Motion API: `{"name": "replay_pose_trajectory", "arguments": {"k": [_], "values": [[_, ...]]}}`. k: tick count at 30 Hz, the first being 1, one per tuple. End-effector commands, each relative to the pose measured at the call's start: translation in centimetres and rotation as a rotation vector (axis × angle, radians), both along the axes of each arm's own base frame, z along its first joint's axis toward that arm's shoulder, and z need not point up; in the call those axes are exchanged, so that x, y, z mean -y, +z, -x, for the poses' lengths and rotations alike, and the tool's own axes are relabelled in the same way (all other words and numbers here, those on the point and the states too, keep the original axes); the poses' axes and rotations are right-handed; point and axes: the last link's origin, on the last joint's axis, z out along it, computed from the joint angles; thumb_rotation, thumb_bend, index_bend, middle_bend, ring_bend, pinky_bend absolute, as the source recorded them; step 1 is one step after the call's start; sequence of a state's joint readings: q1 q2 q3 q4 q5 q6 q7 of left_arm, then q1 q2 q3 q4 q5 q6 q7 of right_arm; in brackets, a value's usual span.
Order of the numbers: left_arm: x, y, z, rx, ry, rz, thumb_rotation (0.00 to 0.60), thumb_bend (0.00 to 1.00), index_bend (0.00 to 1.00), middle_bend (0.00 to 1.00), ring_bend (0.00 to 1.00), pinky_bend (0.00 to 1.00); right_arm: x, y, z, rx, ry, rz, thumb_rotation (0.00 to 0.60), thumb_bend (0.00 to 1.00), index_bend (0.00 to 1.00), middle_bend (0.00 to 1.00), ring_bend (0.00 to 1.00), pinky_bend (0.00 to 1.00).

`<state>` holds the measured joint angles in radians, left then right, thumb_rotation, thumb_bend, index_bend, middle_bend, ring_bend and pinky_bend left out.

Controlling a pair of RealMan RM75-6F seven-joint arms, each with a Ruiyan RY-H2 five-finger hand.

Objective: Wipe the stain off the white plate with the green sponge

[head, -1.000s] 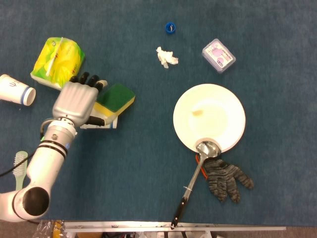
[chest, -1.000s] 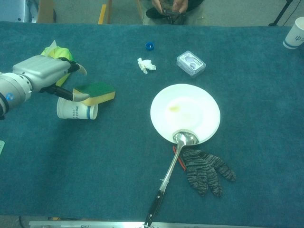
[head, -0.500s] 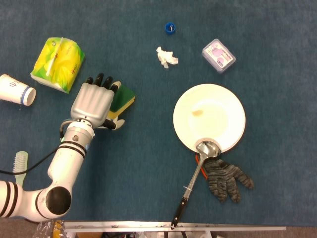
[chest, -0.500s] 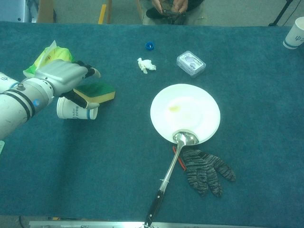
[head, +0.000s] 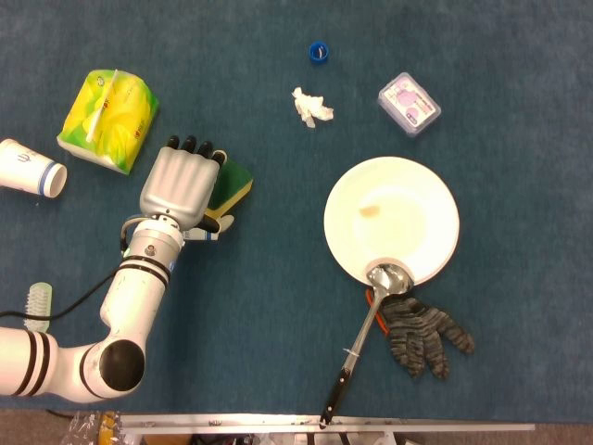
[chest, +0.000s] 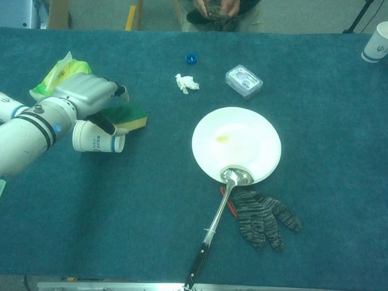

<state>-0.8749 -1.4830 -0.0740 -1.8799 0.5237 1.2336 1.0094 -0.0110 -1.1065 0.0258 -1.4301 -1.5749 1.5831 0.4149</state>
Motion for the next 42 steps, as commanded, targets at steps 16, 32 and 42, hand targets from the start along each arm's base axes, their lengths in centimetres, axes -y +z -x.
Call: {"name": "replay_pose_trajectory", "arguments": {"k": [16,32,42], "values": [[-0.9,-0.3,0.0,-0.027,0.029,-0.013,0.361,0.18,0.24,0.21,0.24,0.26,-0.1,0.2,0.0,-0.002,-0.003,0.006,0.6,0.32,0.17,0.22,0.1,0.27],[-1.3,0.1,0.8,-0.09,0.087,-0.025,0.36,0.18,0.21,0.25,0.31,0.28,-0.2,0.3,-0.1,0.002,0.0,0.009,0.6,0.32,0.17,0.22,0.1,0.27],[-1.3,-0.1,0.9,-0.092,0.092,-0.037,0.373,0.18,0.34,0.4,0.51,0.35,-0.5,0.6,-0.2,0.002,0.007,0.018,0.6,0.32,0.17,0.22,0.1,0.27]]}}
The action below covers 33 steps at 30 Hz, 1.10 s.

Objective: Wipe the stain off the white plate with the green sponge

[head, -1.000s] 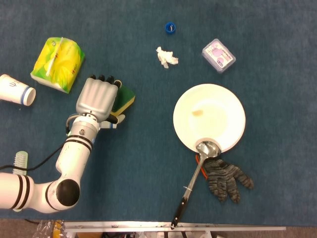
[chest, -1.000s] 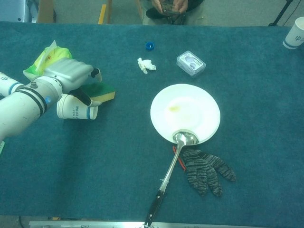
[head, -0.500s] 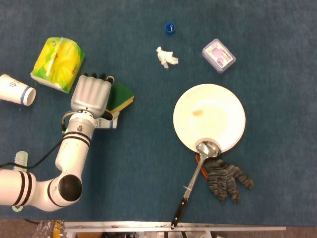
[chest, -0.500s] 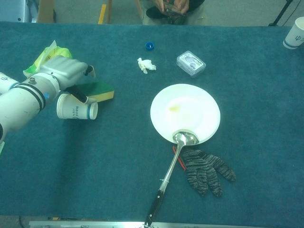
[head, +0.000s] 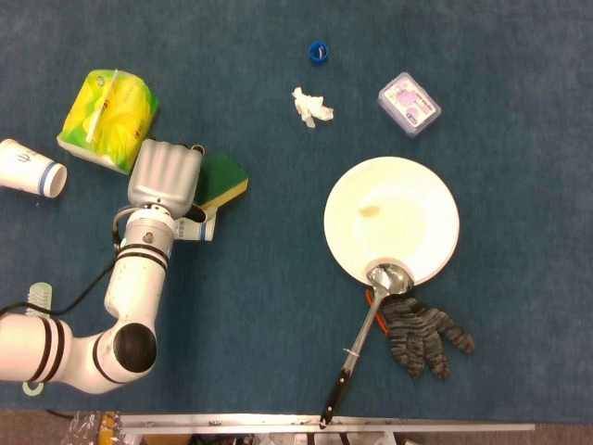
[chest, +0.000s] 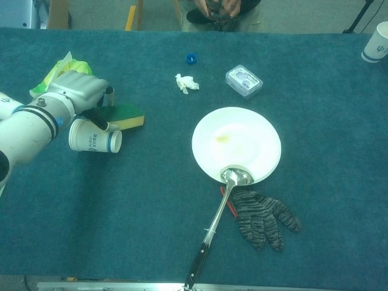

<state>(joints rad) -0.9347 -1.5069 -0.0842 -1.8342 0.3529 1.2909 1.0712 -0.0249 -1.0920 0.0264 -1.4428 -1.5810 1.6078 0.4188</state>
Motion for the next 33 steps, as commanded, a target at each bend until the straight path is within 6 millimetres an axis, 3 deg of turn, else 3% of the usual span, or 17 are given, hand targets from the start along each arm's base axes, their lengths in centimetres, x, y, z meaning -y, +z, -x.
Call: {"name": "replay_pose_trajectory", "arguments": {"k": [1,8,23,33], "values": [[0.1,-0.1,0.0,0.004,0.001,0.001,0.379,0.18,0.34,0.4,0.52,0.35,0.0,0.0,0.0,0.002,0.001,0.002,0.6,0.32,0.17,0.22,0.1,0.27],[0.2,0.1,-0.2,0.035,-0.002,-0.005,0.475,0.18,0.35,0.4,0.52,0.37,0.0,0.1,-0.1,0.003,0.004,0.007,0.6,0.32,0.17,0.22,0.1,0.27],[0.9,1.7,-2.5,0.164,-0.044,0.046,0.476,0.18,0.35,0.41,0.51,0.37,0.2,-0.3,-0.4,0.001,0.009,-0.007,0.6,0.32,0.17,0.22,0.1,0.27],[1.7,1.2,-4.5,0.29,-0.057,0.139,0.475,0.18,0.35,0.41,0.51,0.37,0.4,-0.5,-0.7,-0.004,0.011,-0.014,0.6,0.32,0.17,0.22,0.1,0.27]]}}
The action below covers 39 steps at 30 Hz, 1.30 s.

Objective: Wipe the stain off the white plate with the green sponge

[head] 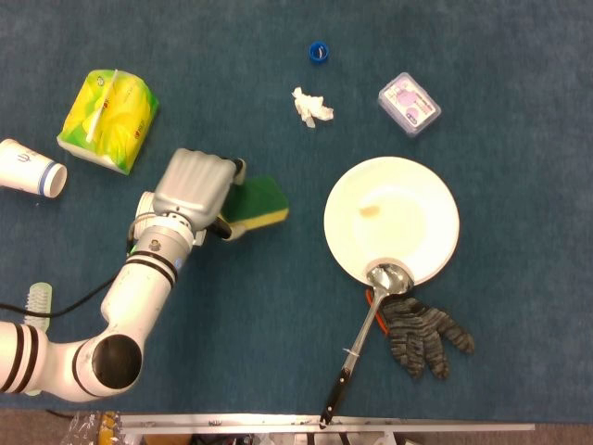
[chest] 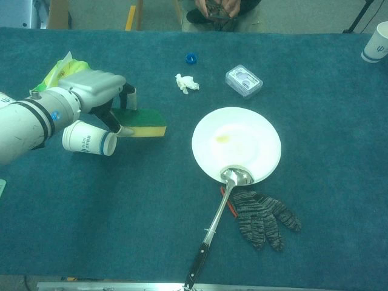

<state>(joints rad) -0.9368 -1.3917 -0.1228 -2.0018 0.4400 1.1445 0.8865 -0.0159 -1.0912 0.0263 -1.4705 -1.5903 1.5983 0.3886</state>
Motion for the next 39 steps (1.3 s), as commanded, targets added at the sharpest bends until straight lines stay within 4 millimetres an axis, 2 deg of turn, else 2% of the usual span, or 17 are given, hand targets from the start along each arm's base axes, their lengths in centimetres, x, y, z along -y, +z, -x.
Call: {"name": "replay_pose_trajectory", "arguments": {"k": [1,10,20,34,39], "values": [[0.1,-0.2,-0.9,0.036,-0.021,0.022,0.469,0.18,0.35,0.41,0.51,0.37,0.1,0.0,-0.1,-0.001,0.0,-0.001,0.6,0.32,0.17,0.22,0.1,0.27],[0.4,-0.9,-4.2,0.16,-0.039,0.098,0.468,0.18,0.35,0.41,0.5,0.37,0.4,-0.3,-0.3,-0.004,-0.005,-0.005,0.6,0.32,0.17,0.22,0.1,0.27],[0.7,-2.4,-6.6,0.245,-0.073,0.155,0.474,0.18,0.34,0.41,0.5,0.37,0.6,-0.6,-0.5,-0.008,-0.008,-0.01,0.6,0.32,0.17,0.22,0.1,0.27],[-0.3,-5.4,-7.6,0.296,-0.098,0.162,0.518,0.18,0.34,0.4,0.49,0.37,0.7,-0.5,-0.6,-0.016,-0.021,-0.004,0.6,0.32,0.17,0.22,0.1,0.27],[-0.6,-6.2,-7.3,0.29,-0.086,0.18,0.533,0.18,0.32,0.38,0.46,0.36,0.8,-0.5,-0.5,-0.017,-0.025,-0.003,0.6,0.32,0.17,0.22,0.1,0.27]]}}
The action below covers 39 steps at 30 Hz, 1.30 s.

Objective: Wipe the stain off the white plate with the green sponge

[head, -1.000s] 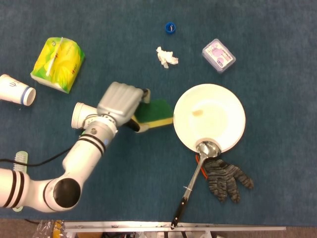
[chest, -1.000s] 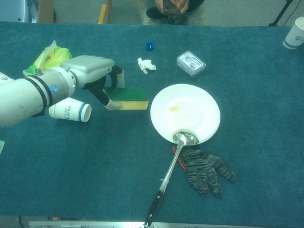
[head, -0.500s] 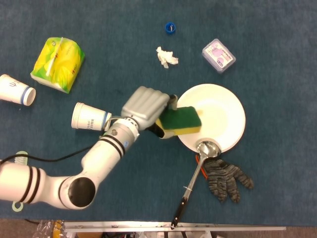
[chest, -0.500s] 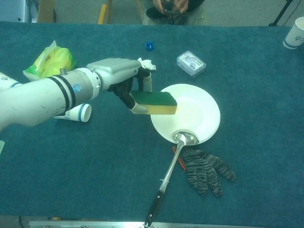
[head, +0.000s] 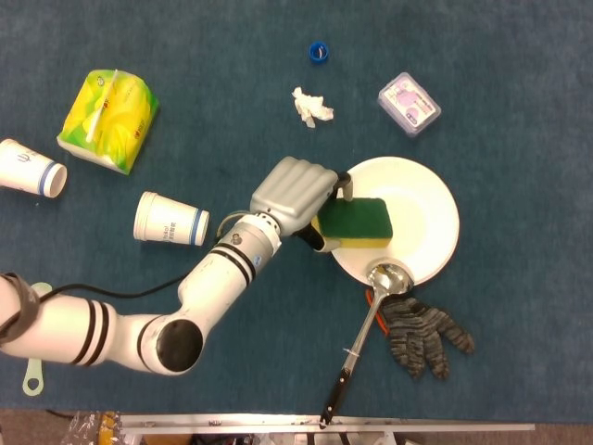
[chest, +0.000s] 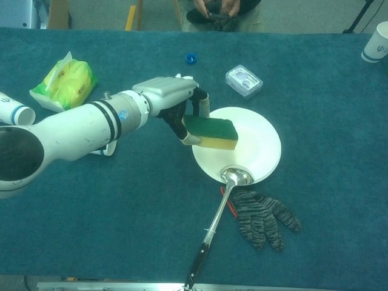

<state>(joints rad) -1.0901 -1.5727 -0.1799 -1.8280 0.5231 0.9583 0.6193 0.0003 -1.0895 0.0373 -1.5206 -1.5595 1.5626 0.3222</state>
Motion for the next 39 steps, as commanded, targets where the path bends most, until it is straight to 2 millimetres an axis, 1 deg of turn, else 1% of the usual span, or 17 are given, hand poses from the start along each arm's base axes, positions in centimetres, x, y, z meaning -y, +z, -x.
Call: {"name": "replay_pose_trajectory", "arguments": {"k": [1,2,4,5,8,11,13,18,21,24,28,31,34,39], "values": [[-0.1,-0.6,0.2,-0.001,0.011,0.026,0.532,0.18,0.31,0.36,0.43,0.36,0.1,0.0,0.0,0.0,-0.001,0.002,0.6,0.32,0.17,0.22,0.1,0.27],[-0.1,-0.7,0.3,-0.003,0.014,0.033,0.532,0.18,0.29,0.34,0.41,0.35,0.1,0.0,0.0,0.0,-0.001,0.002,0.6,0.32,0.17,0.22,0.1,0.27],[-0.1,-1.0,0.4,-0.001,0.024,0.049,0.532,0.18,0.24,0.27,0.33,0.31,0.1,0.0,-0.1,-0.001,0.0,0.002,0.6,0.32,0.17,0.22,0.1,0.27],[-0.1,-1.1,0.4,0.003,0.029,0.055,0.532,0.18,0.22,0.25,0.3,0.3,0.1,-0.1,-0.1,-0.001,0.001,0.001,0.6,0.32,0.17,0.22,0.1,0.27],[0.0,-1.4,0.5,0.015,0.048,0.078,0.545,0.18,0.14,0.15,0.17,0.26,0.2,-0.1,-0.2,-0.001,0.003,0.001,0.6,0.32,0.17,0.22,0.1,0.27],[-0.2,-1.4,0.6,0.019,0.049,0.079,0.55,0.18,0.06,0.1,0.09,0.2,0.2,0.0,-0.2,-0.002,0.005,0.004,0.6,0.32,0.17,0.22,0.1,0.27],[-0.3,-1.1,0.6,0.024,0.046,0.067,0.539,0.18,0.05,0.09,0.06,0.18,0.1,0.0,-0.2,-0.003,0.005,0.006,0.6,0.32,0.17,0.22,0.1,0.27],[-0.9,0.4,1.0,0.024,0.035,0.031,0.522,0.18,0.05,0.08,0.05,0.17,0.1,0.2,-0.3,-0.005,0.008,0.008,0.6,0.32,0.17,0.22,0.1,0.27],[-1.1,1.7,1.4,0.021,0.024,-0.001,0.526,0.18,0.05,0.08,0.05,0.17,0.2,0.1,-0.5,-0.007,0.014,0.004,0.6,0.32,0.17,0.22,0.1,0.27],[-1.2,3.2,2.2,0.011,0.009,-0.038,0.546,0.18,0.05,0.08,0.05,0.17,0.4,-0.1,-0.8,-0.008,0.025,-0.006,0.6,0.32,0.17,0.22,0.1,0.27],[-0.9,5.3,3.7,-0.006,-0.009,-0.095,0.569,0.18,0.05,0.09,0.05,0.17,0.6,-0.4,-1.3,-0.013,0.041,-0.022,0.6,0.32,0.17,0.22,0.1,0.27],[-0.4,6.3,5.5,-0.046,-0.027,-0.136,0.579,0.18,0.06,0.09,0.05,0.17,0.9,-0.8,-1.9,0.002,0.056,-0.051,0.6,0.31,0.17,0.22,0.1,0.27],[0.3,7.3,7.3,-0.088,-0.058,-0.204,0.578,0.18,0.06,0.09,0.05,0.17,1.2,-1.2,-2.5,0.018,0.079,-0.082,0.6,0.31,0.17,0.22,0.1,0.27],[1.3,9.1,9.7,-0.089,-0.052,-0.276,0.577,0.17,0.07,0.09,0.05,0.17,1.6,-1.9,-3.5,0.036,0.111,-0.127,0.6,0.31,0.17,0.22,0.1,0.27]]}}
